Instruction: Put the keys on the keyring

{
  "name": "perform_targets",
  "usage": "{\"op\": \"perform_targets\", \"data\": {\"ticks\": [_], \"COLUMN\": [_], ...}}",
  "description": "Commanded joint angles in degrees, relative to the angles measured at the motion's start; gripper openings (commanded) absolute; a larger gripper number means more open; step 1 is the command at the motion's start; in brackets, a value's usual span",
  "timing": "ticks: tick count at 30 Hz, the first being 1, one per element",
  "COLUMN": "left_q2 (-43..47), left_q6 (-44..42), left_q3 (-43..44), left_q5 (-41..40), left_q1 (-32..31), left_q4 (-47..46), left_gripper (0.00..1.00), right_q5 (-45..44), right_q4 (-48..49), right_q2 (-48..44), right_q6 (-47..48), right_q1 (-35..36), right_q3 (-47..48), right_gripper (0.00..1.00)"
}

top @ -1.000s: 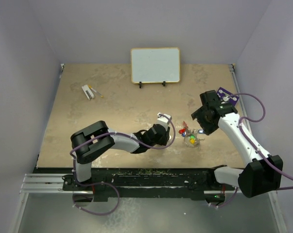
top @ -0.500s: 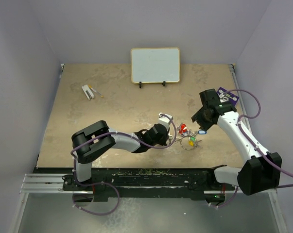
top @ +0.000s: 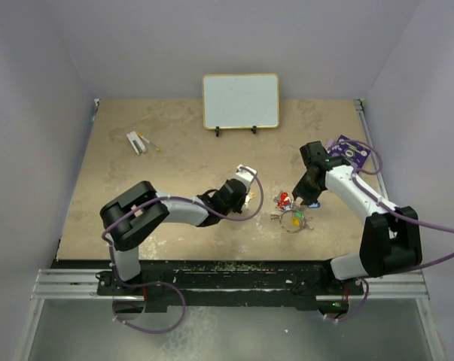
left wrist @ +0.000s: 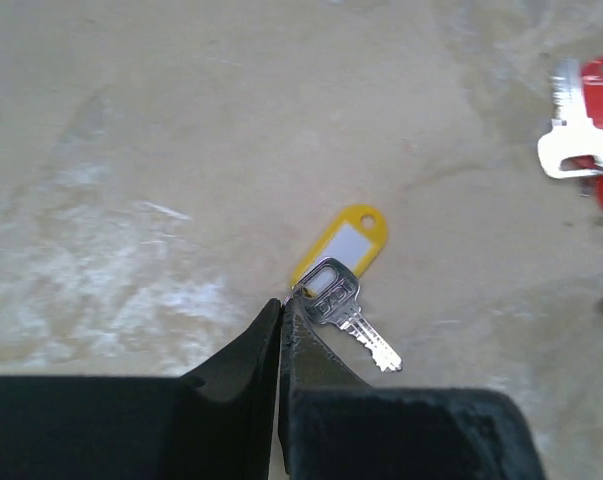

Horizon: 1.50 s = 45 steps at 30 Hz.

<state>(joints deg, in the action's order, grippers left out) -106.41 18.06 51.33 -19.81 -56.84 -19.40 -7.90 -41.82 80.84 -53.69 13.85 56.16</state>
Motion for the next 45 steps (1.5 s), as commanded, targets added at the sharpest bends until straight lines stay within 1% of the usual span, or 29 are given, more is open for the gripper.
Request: {"op": "perform_targets", "data": {"ticks": [1,3,6,12,18,19,20,22,23,25,29,30,35,38,41,45], "left_q2": [4.35,5.57,7.47,8.02,5.46,5.02,4.43,3.55,3.22,3.01,3.29,3.31,2.77,2.49,2.26,1.55], "left_q6": [-7.82,-9.70,-11.51,-11.58,-15.64,-16.34,-16.87,-17.57,-17.63,-17.43,-16.90,-16.84,-16.54,-16.03,-15.24,-14.33], "left_q3": [-1.14,-1.27,-2.21,-1.77,-2.17,-2.06,-2.07,-1.84,-1.64,-1.16,-0.94,-0.82,-0.34,0.17,0.55,0.86], "left_q5": [-0.15,-0.01,1.06,3.30,1.30,0.95,0.11,-0.87,-1.28,-1.45,-1.41,-1.45,-1.90,-2.57,-2.61,-2.16], "left_q1": [5.57,6.90,8.05,8.08,8.08,8.08,8.06,8.06,8.08,8.06,8.06,8.08,8.15,8.20,8.24,8.32], "left_q4": [2.28,3.16,3.02,3.42,-2.03,-2.73,-3.53,-4.39,-4.28,-3.99,-3.54,-3.34,-2.96,-2.57,-2.38,-2.29], "left_gripper": [0.03,0.03,0.03,0.03,0.03,0.03,0.03,0.03,0.03,0.03,0.03,0.03,0.03,0.03,0.03,0.03], "right_q5": [-0.52,0.61,0.00,0.01,-1.54,-1.54,-1.44,-0.98,-0.78,-0.64,-3.66,-4.66,-4.05,-5.05,-3.47,-0.02], "right_q4": [0.13,0.59,1.89,3.91,5.26,5.47,5.72,6.10,6.13,6.29,6.12,7.61,14.33,16.58,19.89,22.23], "right_q2": [1.73,2.71,3.86,8.72,11.65,12.03,12.40,12.90,13.01,12.69,10.36,9.71,6.40,5.20,2.53,0.01], "right_q6": [2.59,3.17,4.09,5.51,6.22,6.43,6.76,7.15,7.39,7.46,7.86,9.37,13.34,15.28,16.57,15.14], "right_q1": [-0.11,-0.11,-0.14,-0.14,-0.13,-0.14,-0.14,-0.14,-0.12,-0.14,-0.14,-0.07,0.13,0.15,0.22,0.29], "right_q3": [0.04,-0.38,-0.49,1.05,1.06,1.06,1.06,3.13,3.30,3.95,7.27,8.92,17.02,19.93,17.50,8.67], "right_gripper": [0.31,0.31,0.31,0.30,0.28,0.27,0.23,0.09,0.05,0.00,0.00,0.00,0.00,0.00,0.00,0.00]}}
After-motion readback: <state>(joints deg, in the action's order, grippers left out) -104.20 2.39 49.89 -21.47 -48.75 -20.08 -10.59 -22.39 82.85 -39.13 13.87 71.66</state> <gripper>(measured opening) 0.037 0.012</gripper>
